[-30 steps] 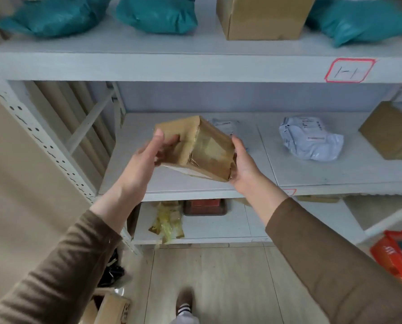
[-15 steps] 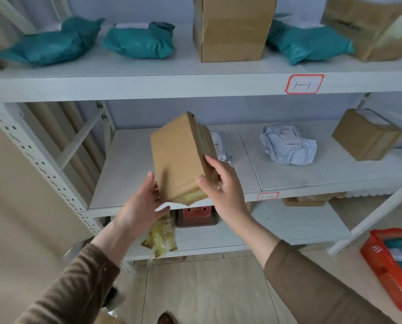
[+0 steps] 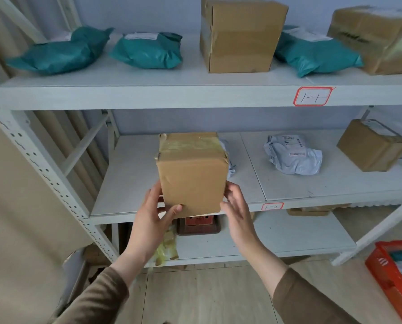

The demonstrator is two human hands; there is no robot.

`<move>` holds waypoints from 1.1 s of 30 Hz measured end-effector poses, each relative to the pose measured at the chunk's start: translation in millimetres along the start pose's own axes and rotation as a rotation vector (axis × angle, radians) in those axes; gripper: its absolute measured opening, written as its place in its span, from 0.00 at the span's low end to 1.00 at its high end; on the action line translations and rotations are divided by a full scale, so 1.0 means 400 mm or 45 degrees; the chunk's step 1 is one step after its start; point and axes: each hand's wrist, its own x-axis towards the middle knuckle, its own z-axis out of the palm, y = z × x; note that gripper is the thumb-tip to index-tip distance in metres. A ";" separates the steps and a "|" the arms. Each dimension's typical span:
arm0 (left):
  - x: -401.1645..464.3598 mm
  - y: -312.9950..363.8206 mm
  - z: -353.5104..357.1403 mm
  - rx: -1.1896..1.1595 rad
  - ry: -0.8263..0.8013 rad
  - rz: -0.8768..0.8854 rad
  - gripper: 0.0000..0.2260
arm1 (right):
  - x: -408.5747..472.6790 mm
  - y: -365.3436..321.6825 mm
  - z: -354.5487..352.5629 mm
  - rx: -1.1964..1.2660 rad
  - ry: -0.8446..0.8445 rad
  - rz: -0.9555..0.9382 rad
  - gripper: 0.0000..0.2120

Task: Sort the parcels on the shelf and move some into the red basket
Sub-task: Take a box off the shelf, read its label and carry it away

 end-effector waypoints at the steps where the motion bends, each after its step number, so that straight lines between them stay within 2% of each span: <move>1: -0.001 -0.005 0.002 0.135 0.026 0.067 0.30 | 0.002 -0.011 0.002 0.163 0.016 0.095 0.18; 3: -0.002 -0.021 0.001 0.388 0.071 0.203 0.33 | 0.010 -0.019 0.005 0.430 0.026 0.264 0.16; 5: -0.004 -0.035 -0.003 0.520 0.103 0.328 0.34 | 0.013 -0.020 0.006 0.574 0.031 0.372 0.14; 9: -0.001 -0.074 -0.005 0.580 0.158 0.488 0.34 | 0.014 -0.009 0.006 0.520 -0.007 0.476 0.21; 11: 0.001 -0.113 -0.011 0.574 0.173 0.541 0.38 | 0.013 -0.009 0.008 0.450 -0.115 0.514 0.24; 13: 0.006 -0.153 -0.027 0.579 0.170 0.586 0.43 | 0.015 -0.015 0.000 0.484 -0.207 0.629 0.33; 14: 0.008 -0.169 -0.037 0.608 0.179 0.642 0.42 | 0.019 -0.014 -0.007 0.517 -0.236 0.701 0.36; 16: 0.011 -0.188 -0.055 0.680 0.163 0.787 0.34 | 0.026 -0.019 -0.023 0.553 -0.315 0.848 0.40; 18: 0.016 -0.187 -0.066 0.727 0.081 0.889 0.32 | 0.027 -0.024 -0.034 0.564 -0.394 0.924 0.41; 20: 0.014 -0.179 -0.065 0.753 -0.007 0.885 0.39 | 0.027 -0.021 -0.035 0.544 -0.408 0.928 0.34; 21: 0.012 -0.175 -0.063 0.748 -0.039 0.856 0.39 | 0.026 -0.021 -0.032 0.540 -0.408 0.911 0.29; 23: 0.005 -0.170 -0.052 0.715 -0.037 0.826 0.27 | 0.026 -0.009 -0.030 0.554 -0.370 0.862 0.24; 24: -0.001 -0.164 -0.046 0.690 -0.026 0.758 0.22 | 0.027 -0.003 -0.029 0.554 -0.341 0.828 0.24; 25: -0.008 -0.156 -0.040 0.619 -0.030 0.643 0.21 | 0.026 0.001 -0.027 0.538 -0.304 0.788 0.26; 27: -0.024 -0.124 -0.023 0.246 -0.069 0.283 0.22 | 0.026 0.009 -0.024 0.467 -0.226 0.690 0.29; 29: -0.039 -0.064 -0.005 -0.255 -0.101 -0.100 0.15 | 0.022 0.018 -0.023 0.377 -0.188 0.586 0.29; 31: -0.044 -0.019 0.006 -0.591 -0.228 -0.333 0.20 | 0.017 0.024 -0.023 0.335 -0.174 0.507 0.29; 33: -0.044 -0.015 0.018 -0.709 -0.348 -0.396 0.27 | 0.013 0.031 -0.024 0.349 -0.158 0.445 0.29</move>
